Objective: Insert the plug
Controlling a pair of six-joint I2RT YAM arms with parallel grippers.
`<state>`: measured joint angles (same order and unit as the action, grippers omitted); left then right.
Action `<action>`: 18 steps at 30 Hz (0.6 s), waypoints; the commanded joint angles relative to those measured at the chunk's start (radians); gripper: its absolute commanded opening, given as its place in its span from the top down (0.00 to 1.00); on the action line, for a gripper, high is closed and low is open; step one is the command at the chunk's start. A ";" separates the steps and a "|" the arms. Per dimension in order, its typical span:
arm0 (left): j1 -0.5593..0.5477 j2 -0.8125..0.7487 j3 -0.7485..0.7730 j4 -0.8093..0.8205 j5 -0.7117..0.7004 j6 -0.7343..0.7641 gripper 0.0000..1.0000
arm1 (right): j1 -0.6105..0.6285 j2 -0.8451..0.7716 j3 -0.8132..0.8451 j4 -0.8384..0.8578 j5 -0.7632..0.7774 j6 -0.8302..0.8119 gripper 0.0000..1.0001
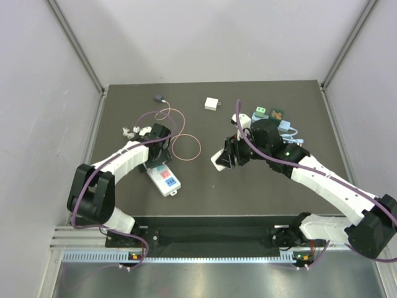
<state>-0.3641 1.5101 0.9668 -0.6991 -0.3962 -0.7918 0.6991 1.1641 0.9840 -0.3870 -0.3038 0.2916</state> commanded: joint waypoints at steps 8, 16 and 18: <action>-0.120 -0.007 -0.076 0.205 0.118 0.206 1.00 | 0.028 -0.032 0.038 0.037 0.064 0.000 1.00; -0.125 0.053 0.007 0.119 0.149 0.275 0.09 | 0.040 -0.032 0.076 0.034 0.095 -0.008 1.00; -0.124 0.044 0.041 0.095 0.151 0.275 0.04 | 0.056 -0.024 0.097 0.033 0.104 -0.031 1.00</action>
<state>-0.4908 1.5665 0.9337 -0.5861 -0.2474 -0.5495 0.7181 1.1641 0.9920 -0.3985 -0.2199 0.2874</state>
